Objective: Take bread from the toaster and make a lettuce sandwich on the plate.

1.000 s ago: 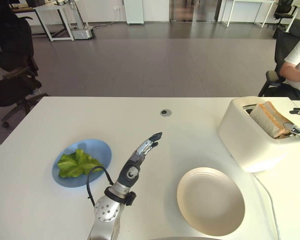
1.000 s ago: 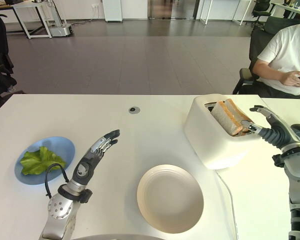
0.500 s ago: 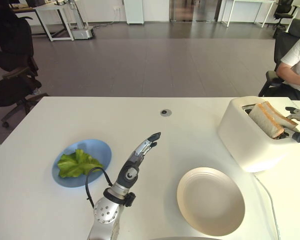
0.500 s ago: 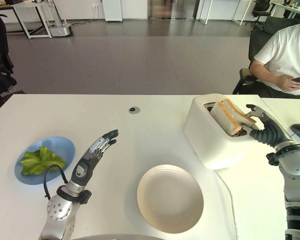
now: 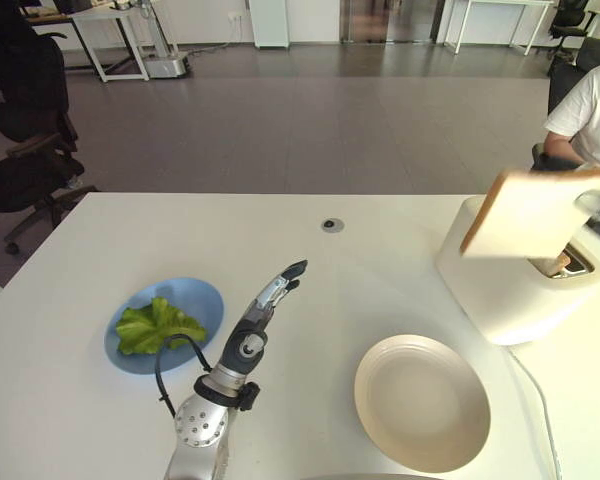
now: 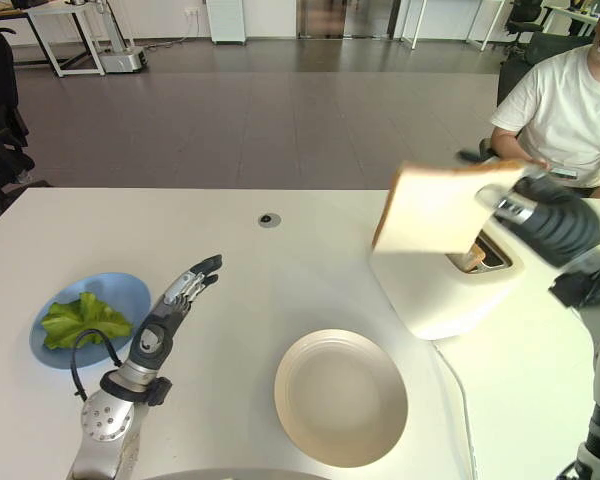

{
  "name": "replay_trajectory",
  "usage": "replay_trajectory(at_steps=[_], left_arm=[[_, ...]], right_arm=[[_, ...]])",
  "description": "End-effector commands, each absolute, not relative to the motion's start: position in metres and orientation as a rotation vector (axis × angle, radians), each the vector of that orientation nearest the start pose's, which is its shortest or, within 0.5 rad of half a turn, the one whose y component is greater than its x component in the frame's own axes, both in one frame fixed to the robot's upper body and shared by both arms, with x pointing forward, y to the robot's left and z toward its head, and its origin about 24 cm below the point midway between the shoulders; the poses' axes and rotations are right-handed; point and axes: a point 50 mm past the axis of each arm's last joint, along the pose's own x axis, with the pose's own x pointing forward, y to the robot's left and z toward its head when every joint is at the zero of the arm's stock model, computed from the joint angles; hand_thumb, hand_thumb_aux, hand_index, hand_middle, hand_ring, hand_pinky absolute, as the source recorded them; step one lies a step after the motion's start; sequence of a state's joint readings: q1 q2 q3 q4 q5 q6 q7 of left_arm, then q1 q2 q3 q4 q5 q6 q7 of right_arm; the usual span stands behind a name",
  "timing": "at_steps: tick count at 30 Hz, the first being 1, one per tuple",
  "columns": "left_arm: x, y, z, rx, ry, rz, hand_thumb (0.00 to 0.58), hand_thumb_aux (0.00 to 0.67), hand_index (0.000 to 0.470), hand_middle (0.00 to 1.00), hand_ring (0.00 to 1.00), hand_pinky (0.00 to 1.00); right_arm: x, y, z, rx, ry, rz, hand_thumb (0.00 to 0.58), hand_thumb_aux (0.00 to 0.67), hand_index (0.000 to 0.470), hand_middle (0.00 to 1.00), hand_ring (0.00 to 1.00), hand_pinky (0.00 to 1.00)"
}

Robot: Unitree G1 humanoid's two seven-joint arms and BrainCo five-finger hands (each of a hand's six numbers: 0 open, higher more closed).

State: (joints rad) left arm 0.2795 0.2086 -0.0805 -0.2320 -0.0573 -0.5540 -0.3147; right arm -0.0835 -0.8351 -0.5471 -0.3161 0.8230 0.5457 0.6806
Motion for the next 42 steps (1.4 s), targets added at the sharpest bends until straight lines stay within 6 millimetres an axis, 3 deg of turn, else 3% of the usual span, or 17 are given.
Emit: replay_trajectory(at_steps=[1, 7, 12, 16, 21, 22, 23, 24, 31, 35, 42], left_arm=[[0.180, 0.176, 0.099, 0.326, -0.491, -0.353, 0.000, 0.000, 0.000, 0.00, 0.00, 0.00], [0.172, 0.219, 0.114, 0.495, -0.457, -0.271, 0.000, 0.000, 0.000, 0.00, 0.00, 0.00], [0.166, 0.261, 0.118, 0.580, -0.374, -0.177, 0.000, 0.000, 0.000, 0.00, 0.00, 0.00], [0.163, 0.283, 0.108, 0.604, -0.301, -0.112, 0.000, 0.000, 0.000, 0.00, 0.00, 0.00], [0.160, 0.293, 0.097, 0.682, -0.239, -0.090, 0.000, 0.000, 0.000, 0.00, 0.00, 0.00], [0.160, 0.296, 0.096, 0.705, -0.228, -0.079, 0.000, 0.000, 0.000, 0.00, 0.00, 0.00], [0.160, 0.298, 0.095, 0.724, -0.218, -0.070, 0.000, 0.000, 0.000, 0.00, 0.00, 0.00], [0.160, 0.300, 0.094, 0.742, -0.208, -0.064, 0.000, 0.000, 0.000, 0.00, 0.00, 0.00], [0.155, 0.316, 0.088, 0.900, -0.141, 0.001, 0.000, 0.000, 0.000, 0.00, 0.00, 0.00], [0.158, 0.320, 0.080, 0.986, -0.099, 0.002, 0.000, 0.000, 0.000, 0.00, 0.00, 0.00], [0.177, 0.334, 0.049, 1.386, 0.115, -0.130, 0.000, 0.000, 0.000, 0.00, 0.00, 0.00]], right_arm=[[0.211, -0.260, 0.209, -0.124, 0.008, 0.805, 0.580, 0.670, 0.470, 0.00, 0.00, 0.00], [0.208, -0.226, 0.158, -0.440, 0.111, 0.939, 0.580, 0.670, 0.470, 0.00, 0.00, 0.00], [0.199, -0.206, 0.121, -0.494, 0.186, 1.037, 0.580, 0.670, 0.470, 0.00, 0.00, 0.00], [0.199, -0.205, 0.105, -0.555, 0.251, 1.086, 0.580, 0.670, 0.470, 0.00, 0.00, 0.00], [0.208, -0.204, 0.100, -0.635, 0.227, 1.061, 0.580, 0.670, 0.470, 0.00, 0.00, 0.00], [0.210, -0.203, 0.101, -0.644, 0.209, 1.049, 0.578, 0.633, 0.444, 0.00, 0.00, 0.00], [0.211, -0.202, 0.101, -0.654, 0.198, 1.041, 0.462, 0.368, 0.258, 0.00, 0.00, 0.00], [0.212, -0.201, 0.101, -0.678, 0.181, 1.028, 0.000, 0.000, 0.000, 0.00, 0.00, 0.00], [0.220, -0.204, 0.119, -0.715, 0.094, 0.978, 0.000, 0.000, 0.000, 0.00, 0.00, 0.00], [0.219, -0.203, 0.119, -0.690, 0.076, 0.973, 0.000, 0.000, 0.000, 0.00, 0.00, 0.00], [0.215, -0.196, 0.120, -0.626, 0.025, 0.958, 0.000, 0.000, 0.000, 0.00, 0.00, 0.00]])
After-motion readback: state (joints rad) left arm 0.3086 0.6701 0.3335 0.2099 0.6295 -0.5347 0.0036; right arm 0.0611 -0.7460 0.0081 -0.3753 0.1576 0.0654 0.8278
